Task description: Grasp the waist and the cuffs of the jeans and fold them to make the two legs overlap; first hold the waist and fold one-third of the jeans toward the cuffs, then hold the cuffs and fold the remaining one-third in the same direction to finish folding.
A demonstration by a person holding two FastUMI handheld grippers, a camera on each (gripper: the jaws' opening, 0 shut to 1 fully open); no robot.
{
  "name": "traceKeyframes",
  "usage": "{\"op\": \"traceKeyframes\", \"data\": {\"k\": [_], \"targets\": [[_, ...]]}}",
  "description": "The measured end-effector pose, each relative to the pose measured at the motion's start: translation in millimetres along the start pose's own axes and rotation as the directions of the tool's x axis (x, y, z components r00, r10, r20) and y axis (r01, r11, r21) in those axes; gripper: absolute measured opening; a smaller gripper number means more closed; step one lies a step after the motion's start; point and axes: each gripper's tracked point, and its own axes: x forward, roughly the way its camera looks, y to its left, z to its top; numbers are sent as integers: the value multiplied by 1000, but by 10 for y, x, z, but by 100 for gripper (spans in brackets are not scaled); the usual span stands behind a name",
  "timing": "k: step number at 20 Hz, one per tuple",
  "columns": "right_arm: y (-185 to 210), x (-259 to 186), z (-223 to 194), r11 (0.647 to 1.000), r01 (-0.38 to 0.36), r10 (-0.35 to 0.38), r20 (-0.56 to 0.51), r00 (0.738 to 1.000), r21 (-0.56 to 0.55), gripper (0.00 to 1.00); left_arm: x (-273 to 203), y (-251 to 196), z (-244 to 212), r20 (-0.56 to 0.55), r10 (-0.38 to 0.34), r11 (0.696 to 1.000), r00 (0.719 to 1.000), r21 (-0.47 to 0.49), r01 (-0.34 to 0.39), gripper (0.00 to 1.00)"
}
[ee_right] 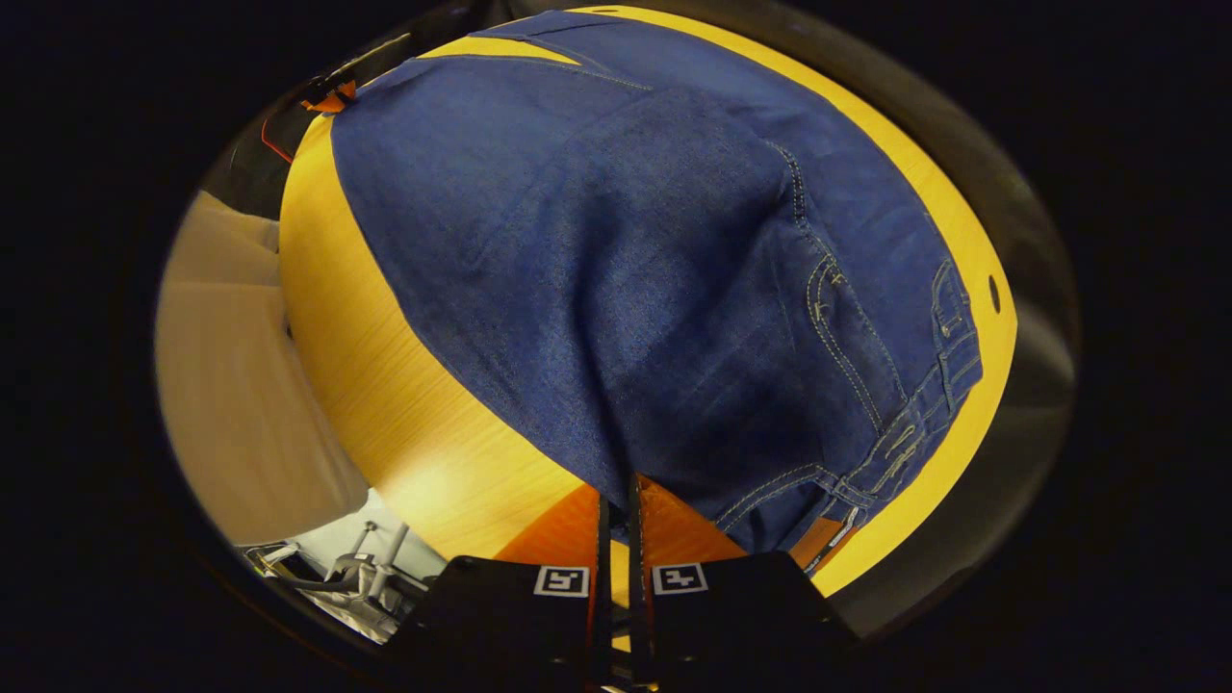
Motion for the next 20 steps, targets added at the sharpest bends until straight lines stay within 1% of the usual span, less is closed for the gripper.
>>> {"op": "traceKeyframes", "data": {"k": [2,3,4,5,6,7,9,12,14,17,20], "targets": [[60,-94,133,999,-24,24,2,1000,43,10,-100,-106,-102,-73,-89,996,993,-19,88,0],[59,-120,162,997,-29,28,19,999,76,7,-165,-113,-126,-97,-107,994,990,-21,105,0],[34,-155,214,994,-32,28,40,999,108,10,-217,-79,-143,-111,-115,993,987,-15,115,0],[0,-204,260,988,-43,35,59,998,148,8,-223,-83,-174,-123,-126,992,984,-13,125,0],[-51,-315,315,977,-54,38,80,996,205,5,-299,-85,-198,-139,-143,990,980,-13,142,0],[-90,-321,346,967,-58,32,105,994,250,3,-402,-40,-189,-146,-148,989,978,-10,148,0],[-179,-411,408,950,-50,3,150,989,309,3,-553,49,-201,-146,-133,991,980,-5,133,0],[-308,-606,571,941,-21,-51,200,978,339,3,-809,174,-217,-158,-90,996,983,10,92,0],[-410,-717,670,940,-13,-65,218,974,341,3,-1010,270,-171,-184,-66,997,981,30,72,0],[-594,-905,874,929,-15,-78,234,969,370,3,-1262,449,-92,-226,-24,997,974,63,39,0],[-842,-1114,1085,926,3,-99,237,966,376,3,-1394,709,10,-260,24,996,965,87,-1,0]]}}
